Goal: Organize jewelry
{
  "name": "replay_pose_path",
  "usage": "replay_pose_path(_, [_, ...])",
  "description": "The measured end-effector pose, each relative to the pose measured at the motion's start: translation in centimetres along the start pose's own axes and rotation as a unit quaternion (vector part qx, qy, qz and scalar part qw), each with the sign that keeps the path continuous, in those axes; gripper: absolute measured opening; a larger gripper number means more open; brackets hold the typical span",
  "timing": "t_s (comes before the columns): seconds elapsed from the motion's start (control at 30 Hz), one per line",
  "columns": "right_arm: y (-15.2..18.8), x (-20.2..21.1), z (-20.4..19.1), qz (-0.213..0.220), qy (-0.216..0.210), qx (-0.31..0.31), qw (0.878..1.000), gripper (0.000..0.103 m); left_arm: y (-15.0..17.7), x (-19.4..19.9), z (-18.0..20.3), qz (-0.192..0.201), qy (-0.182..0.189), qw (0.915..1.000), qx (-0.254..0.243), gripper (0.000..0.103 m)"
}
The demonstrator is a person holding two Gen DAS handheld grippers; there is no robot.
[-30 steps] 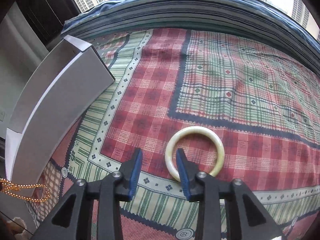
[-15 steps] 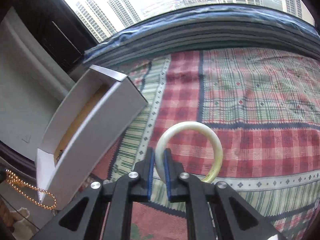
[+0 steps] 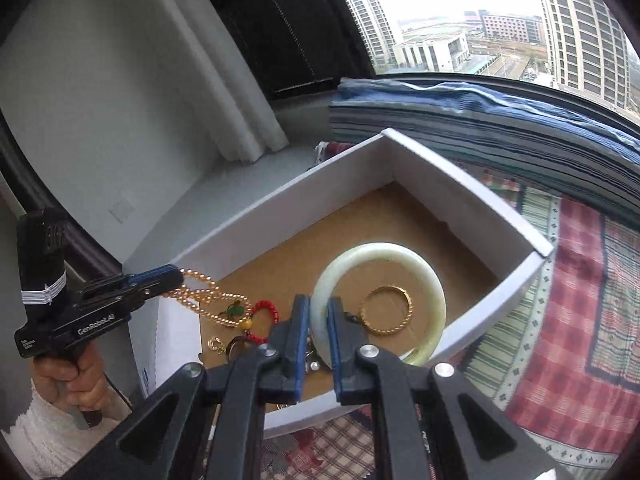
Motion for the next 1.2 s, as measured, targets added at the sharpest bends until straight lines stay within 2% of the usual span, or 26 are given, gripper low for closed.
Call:
replay_pose_path(0.07, [0.7,-3.3,-1.6,-0.034,0.020,0.028,0.999,0.010,1.1,-1.4,-0.5,-0.014,-0.011,0.9998,0.001,0.010])
replay_pose_path(0.13, [1.6,-6.3,-2.6,-0.067,0.032,0.046,0.996,0.011,2.1,-1.5,-0.8,-0.006,-0.032,0.9994,-0.007,0.012])
replay_pose_path(0.17, [2.2,-7.5,-3.0,-0.084,0.040,0.055,0.994,0.014,2.5,-1.2,-0.8,0.001,-0.042,0.9990,-0.014,0.022])
replay_pose_path(0.2, [2.7,-8.5,-3.1,-0.100,0.053,0.060,0.992,0.014,2.7,-0.9,-0.9,0.007,-0.051,0.9985,-0.019,0.044])
replay_pose_path(0.23, [3.1,-9.1,-3.3,-0.107,0.059,0.062,0.991,0.015,3.1,-0.2,-1.0,0.016,-0.062,0.9977,-0.021,0.055])
replay_pose_path(0.27, [3.3,-9.1,-3.4,-0.105,0.054,0.062,0.991,0.026,3.3,0.5,-1.1,0.028,-0.076,0.9964,-0.024,0.074])
replay_pose_path(0.3, [3.3,-8.7,-3.6,-0.099,0.052,0.059,0.992,0.035,3.6,1.4,-1.2,0.043,-0.093,0.9943,-0.028,0.083])
replay_pose_path(0.33, [3.0,-8.1,-3.6,-0.091,0.058,0.056,0.993,0.057,3.8,2.2,-1.3,0.058,-0.109,0.9917,-0.034,0.086])
replay_pose_path(0.4, [2.3,-6.2,-3.7,-0.066,0.072,0.057,0.994,0.066,4.2,3.8,-1.2,0.078,-0.139,0.9862,-0.043,0.101])
replay_pose_path(0.47, [1.8,-3.9,-4.2,-0.039,0.074,0.058,0.995,0.067,4.4,5.4,-1.0,0.101,-0.159,0.9814,-0.038,0.102])
replay_pose_path(0.53, [1.3,-1.9,-4.7,-0.011,0.080,0.056,0.995,0.080,4.6,6.8,-0.9,0.111,-0.164,0.9800,-0.017,0.102])
replay_pose_path(0.67, [1.2,1.1,-5.4,0.017,0.119,0.066,0.991,0.081,5.4,8.9,-1.4,0.126,-0.207,0.9697,0.027,0.102])
replay_pose_path(0.73, [1.5,1.7,-5.7,0.015,0.133,0.072,0.988,0.081,5.5,9.0,-1.6,0.096,-0.213,0.9720,0.027,0.102])
replay_pose_path(0.83, [2.1,1.7,-6.6,0.004,0.141,0.071,0.987,0.081,5.8,8.8,-1.7,0.057,-0.165,0.9839,0.040,0.102])
replay_pose_path(0.9, [2.5,1.5,-7.2,-0.007,0.145,0.080,0.986,0.081,6.2,9.0,-2.1,0.049,-0.145,0.9864,0.060,0.102])
replay_pose_path(0.97, [2.9,1.5,-7.9,-0.011,0.151,0.086,0.985,0.081,6.4,9.3,-2.6,0.043,-0.137,0.9867,0.076,0.102])
replay_pose_path(1.13, [3.2,1.5,-9.3,-0.014,0.156,0.098,0.983,0.081,6.2,9.7,-3.8,0.036,-0.170,0.9807,0.090,0.102])
replay_pose_path(1.2, [3.0,1.6,-9.5,-0.017,0.161,0.101,0.982,0.081,6.2,9.7,-3.9,0.031,-0.169,0.9804,0.096,0.102])
Point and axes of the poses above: each gripper's, at about its wrist camera, not at the fingertips, and x roughly against the way its jaws point, z to its right, y to its underside, the point moved 6 cm from there along -x, roughly the way its jaws point, and after that the axes turned 4 degrees about -y, right-handed, at the moved point
